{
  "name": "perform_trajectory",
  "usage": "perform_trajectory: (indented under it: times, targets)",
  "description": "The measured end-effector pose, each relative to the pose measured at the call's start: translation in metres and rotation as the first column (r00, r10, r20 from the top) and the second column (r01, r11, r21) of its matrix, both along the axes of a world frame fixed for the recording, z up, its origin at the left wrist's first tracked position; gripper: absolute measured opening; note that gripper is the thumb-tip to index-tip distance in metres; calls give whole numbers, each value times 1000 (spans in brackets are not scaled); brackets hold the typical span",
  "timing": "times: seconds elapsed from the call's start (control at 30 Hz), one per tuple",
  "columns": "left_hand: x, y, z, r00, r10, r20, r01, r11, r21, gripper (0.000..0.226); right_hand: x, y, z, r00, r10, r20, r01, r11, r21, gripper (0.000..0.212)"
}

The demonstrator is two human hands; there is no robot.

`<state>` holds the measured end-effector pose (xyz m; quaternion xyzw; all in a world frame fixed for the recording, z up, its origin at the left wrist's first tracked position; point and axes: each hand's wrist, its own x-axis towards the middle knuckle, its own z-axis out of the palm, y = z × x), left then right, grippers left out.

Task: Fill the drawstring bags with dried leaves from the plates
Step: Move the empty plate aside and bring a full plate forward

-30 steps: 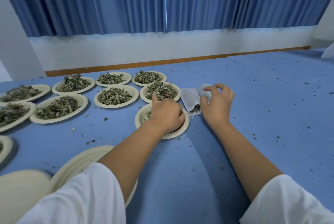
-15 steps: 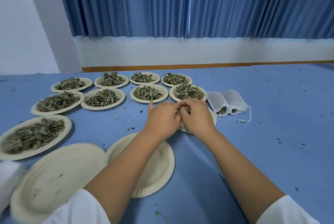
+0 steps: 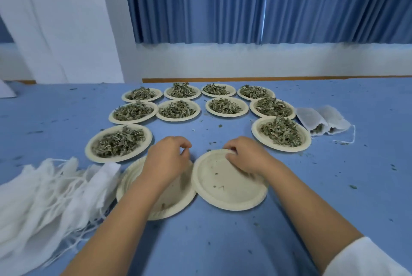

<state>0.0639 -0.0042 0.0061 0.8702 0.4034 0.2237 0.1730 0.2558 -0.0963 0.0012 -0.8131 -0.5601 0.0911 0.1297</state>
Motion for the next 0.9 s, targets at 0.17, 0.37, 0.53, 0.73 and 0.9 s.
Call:
perform_trajectory:
  times: [0.17,0.37,0.53,0.73,0.9]
  targets:
    - [-8,-1,-14,994,1,110,8,996,-88,18,3,-2,6,963,35,-266,-13,996,86,23]
    - [-11,5,-13,958,45,284,3,986,-167,36,-1,1,12,914,-10,-406,116,964,238,21]
    - [-29,17,-6,946,138,292,-81,977,-198,19,-35,26,13,918,-17,-395,109,971,211,29]
    - [-46,29,-5,973,204,111,-194,977,-94,25,-73,48,-4,922,-17,-386,133,953,274,27]
    - [-47,28,-6,974,196,115,-189,980,-69,27,-86,52,-19,923,-36,-383,181,919,349,27]
